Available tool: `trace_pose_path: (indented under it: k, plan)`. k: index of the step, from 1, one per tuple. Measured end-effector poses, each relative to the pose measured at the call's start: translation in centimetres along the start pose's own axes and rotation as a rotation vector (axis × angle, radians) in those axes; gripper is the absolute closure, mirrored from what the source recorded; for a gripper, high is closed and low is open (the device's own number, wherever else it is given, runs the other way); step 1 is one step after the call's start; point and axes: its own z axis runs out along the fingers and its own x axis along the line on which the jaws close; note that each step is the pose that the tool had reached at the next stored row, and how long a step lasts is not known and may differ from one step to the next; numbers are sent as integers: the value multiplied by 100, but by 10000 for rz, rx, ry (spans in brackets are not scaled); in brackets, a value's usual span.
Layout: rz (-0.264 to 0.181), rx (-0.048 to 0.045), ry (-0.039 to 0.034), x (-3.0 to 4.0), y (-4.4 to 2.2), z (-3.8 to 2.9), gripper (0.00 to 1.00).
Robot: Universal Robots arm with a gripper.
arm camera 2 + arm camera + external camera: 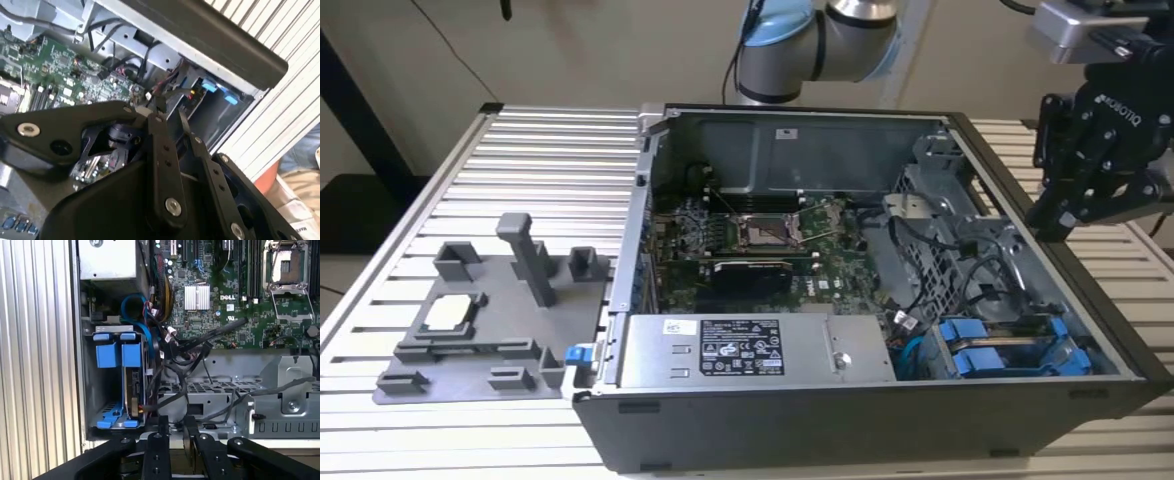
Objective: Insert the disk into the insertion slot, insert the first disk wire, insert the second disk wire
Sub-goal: 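Insert the first disk wire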
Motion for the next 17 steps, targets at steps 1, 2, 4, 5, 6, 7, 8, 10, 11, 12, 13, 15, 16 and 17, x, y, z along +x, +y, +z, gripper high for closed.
trace_pose_path:
  k: [1, 2, 4, 5, 6, 7, 8, 10, 11, 12, 13, 15, 16, 17]
  plan:
    - [0, 2, -1, 1, 35, 0, 73]
    - [1, 5, -1, 2, 75, 0, 73]
    - [1, 7, 0, 4, 147, 0, 73]
    - [1, 7, -1, 5, 184, 1, 73]
    - [1, 8, 0, 6, 222, 1, 73]
    - [1, 10, 0, 7, 262, 2, 73]
    - [2, 12, -1, 8, 305, 3, 73]
    - [1, 16, 0, 10, 385, 6, 73]
    - [1, 18, 4, 11, 428, 7, 73]
    - [2, 23, 14, 12, 467, 10, 73]
    - [0, 28, 34, 13, 498, 13, 73]
    - [-27, 36, 121, 14, 532, 21, 73]
    - [-58, 40, 184, 14, 540, 24, 73]
    - [-100, 46, 258, 13, 546, 28, 73]
